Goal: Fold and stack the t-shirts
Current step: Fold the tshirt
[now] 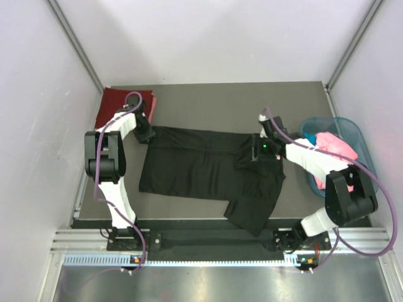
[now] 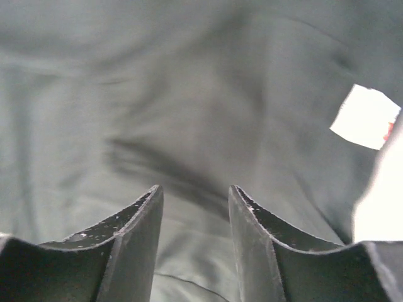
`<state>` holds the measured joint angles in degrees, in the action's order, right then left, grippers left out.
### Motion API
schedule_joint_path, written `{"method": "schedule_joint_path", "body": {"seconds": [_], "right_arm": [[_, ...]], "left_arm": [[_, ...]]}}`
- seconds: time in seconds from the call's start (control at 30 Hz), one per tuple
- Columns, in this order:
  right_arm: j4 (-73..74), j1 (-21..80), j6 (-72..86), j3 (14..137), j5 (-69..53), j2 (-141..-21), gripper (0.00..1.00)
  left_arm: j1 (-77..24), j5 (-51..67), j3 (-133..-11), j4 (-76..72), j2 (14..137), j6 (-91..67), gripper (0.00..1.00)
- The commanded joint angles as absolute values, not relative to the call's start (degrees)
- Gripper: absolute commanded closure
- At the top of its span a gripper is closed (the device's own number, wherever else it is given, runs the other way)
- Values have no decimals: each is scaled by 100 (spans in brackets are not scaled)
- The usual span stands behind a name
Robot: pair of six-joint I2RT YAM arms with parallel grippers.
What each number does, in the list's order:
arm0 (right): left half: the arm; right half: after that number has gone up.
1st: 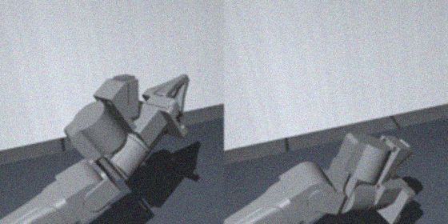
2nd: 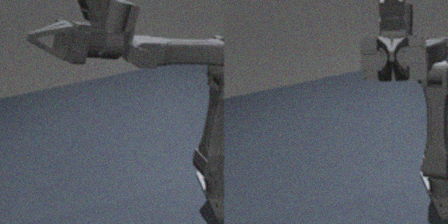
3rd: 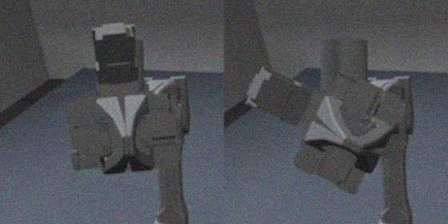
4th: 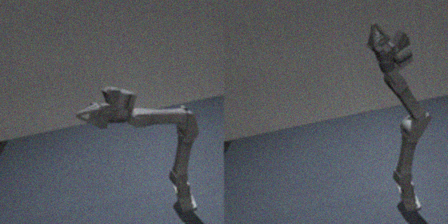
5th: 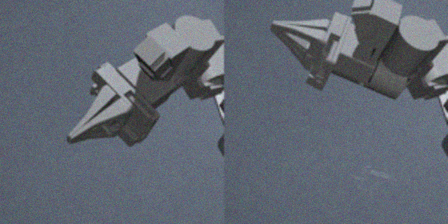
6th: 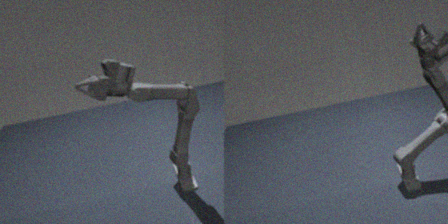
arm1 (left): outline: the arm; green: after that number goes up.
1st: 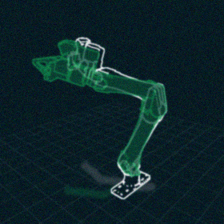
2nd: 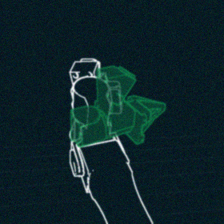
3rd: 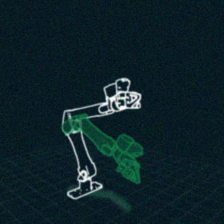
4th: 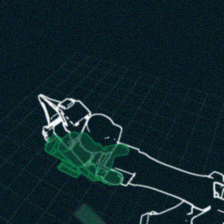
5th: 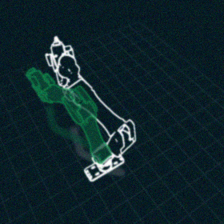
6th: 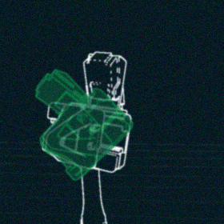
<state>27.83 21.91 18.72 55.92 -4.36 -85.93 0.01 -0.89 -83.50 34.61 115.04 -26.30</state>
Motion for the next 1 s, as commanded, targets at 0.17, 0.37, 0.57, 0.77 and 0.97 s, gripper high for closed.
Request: {"method": "schedule_joint_path", "body": {"seconds": [0.17, 0.37, 0.57, 0.77, 0.97], "right_arm": [[2909, 1846, 3383, 4799, 668, -7840, 52], [2769, 1846, 3709, 4439, 896, -7752, 55], [2602, 1846, 3876, 4246, 967, -7752, 56], [2171, 1846, 4183, 3903, 879, -7664, 58], [2013, 1863, 4298, 3815, 923, -7655, 66]], "left_arm": [[44, 139, -8130, 3164, 11663, -2839, 64], [70, 132, -8147, 3155, 11760, -2821, 66], [79, 141, -8174, 3129, 11803, -2821, 72], [79, 211, -8209, 3085, 11856, -2777, 87], [88, 184, -8226, 3041, 11821, -2777, 100]]}}
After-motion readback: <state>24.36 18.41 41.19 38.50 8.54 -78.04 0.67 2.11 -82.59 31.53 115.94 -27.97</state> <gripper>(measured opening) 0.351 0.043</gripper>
